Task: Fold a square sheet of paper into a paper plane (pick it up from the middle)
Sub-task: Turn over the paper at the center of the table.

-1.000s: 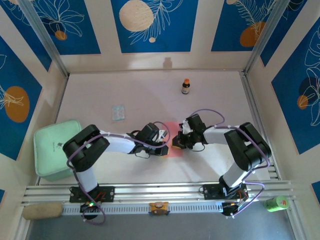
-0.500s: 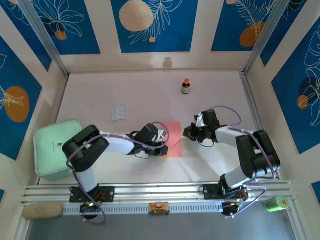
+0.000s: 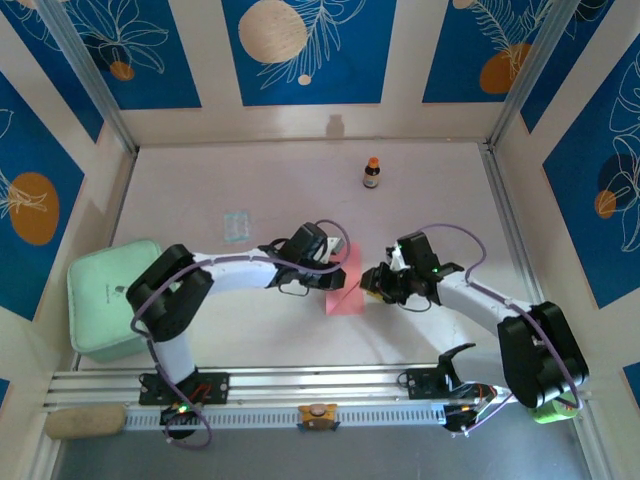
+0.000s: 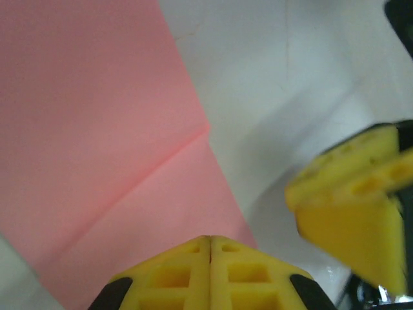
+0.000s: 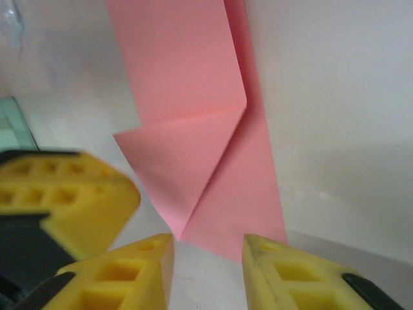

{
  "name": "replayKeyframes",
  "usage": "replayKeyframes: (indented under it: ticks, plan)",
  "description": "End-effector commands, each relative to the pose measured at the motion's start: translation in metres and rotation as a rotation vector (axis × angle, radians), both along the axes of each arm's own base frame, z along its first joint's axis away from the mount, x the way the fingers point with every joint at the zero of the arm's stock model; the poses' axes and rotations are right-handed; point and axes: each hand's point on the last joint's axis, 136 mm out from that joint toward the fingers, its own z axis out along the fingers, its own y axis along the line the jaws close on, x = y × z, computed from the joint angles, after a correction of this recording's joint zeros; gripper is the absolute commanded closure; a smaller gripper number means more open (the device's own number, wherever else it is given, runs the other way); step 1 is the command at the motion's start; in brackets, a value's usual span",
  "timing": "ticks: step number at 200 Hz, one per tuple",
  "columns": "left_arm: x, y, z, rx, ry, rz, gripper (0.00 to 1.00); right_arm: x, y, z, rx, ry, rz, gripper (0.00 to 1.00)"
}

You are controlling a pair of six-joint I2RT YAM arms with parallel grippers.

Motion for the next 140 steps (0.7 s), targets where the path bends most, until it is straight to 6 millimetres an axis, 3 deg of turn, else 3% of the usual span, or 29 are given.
replayKeyframes:
  ticks: [1, 56, 140]
  plan:
    - [-0.006, 0.013, -0.029, 0.099, 0.046, -0.031, 0.95, -0.016, -0.001, -0.008, -0.033, 0.065, -0.022, 0.62]
    - [-0.014, 0.025, -0.049, 0.139, 0.072, -0.014, 0.98, -0.026, 0.013, -0.016, -0.029, 0.089, 0.013, 0.57]
    - [-0.019, 0.026, -0.051, 0.111, 0.086, -0.003, 1.00, -0.023, 0.019, -0.026, -0.051, 0.103, 0.019, 0.53]
